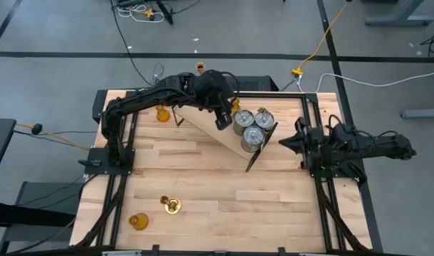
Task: Pick & Place candle stick holders
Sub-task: Adjust the yellow candle holder on the shelf
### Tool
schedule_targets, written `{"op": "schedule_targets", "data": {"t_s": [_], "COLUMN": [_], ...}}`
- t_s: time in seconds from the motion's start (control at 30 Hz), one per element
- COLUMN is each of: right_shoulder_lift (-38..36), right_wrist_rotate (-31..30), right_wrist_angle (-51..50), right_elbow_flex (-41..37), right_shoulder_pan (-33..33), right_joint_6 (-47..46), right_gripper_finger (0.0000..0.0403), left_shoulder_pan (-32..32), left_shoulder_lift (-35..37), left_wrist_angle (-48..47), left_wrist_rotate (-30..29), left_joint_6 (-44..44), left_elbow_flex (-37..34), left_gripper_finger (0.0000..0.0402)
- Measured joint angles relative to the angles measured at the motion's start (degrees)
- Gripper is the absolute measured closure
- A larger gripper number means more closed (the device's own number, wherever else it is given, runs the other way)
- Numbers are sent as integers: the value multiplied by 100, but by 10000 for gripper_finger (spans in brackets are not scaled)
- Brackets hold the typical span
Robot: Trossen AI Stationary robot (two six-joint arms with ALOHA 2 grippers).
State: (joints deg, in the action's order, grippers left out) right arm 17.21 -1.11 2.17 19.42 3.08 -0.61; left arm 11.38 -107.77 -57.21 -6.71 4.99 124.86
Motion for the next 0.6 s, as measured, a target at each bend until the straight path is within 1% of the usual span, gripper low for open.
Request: {"op": "schedule_targets", "data": {"t_s": [0.17, 0.3, 0.5, 0.6], "right_shoulder_lift": [-245, -396, -572, -582], "right_wrist_rotate": [64, 78, 620, 670], "right_wrist_angle": [239, 375, 1059, 1620], "right_elbow_flex": [-442, -813, -1458, -1784], "right_shoulder_pan": [3, 3, 1, 3], "right_joint_6": [305, 366, 314, 244], "right_gripper_finger": [400, 400, 400, 400], "left_shoulder_pan": [0, 2, 2, 1], "left_shoulder_lift": [0, 0, 0, 0], "left_wrist_angle": [0, 0, -2, -6], "left_wrist_rotate": [68, 150, 148, 149], "left_joint_6": [-131, -166, -168, -120], "left_elbow_flex": [0, 0, 0, 0], "left_gripper_finger": [397, 397, 397, 397]}}
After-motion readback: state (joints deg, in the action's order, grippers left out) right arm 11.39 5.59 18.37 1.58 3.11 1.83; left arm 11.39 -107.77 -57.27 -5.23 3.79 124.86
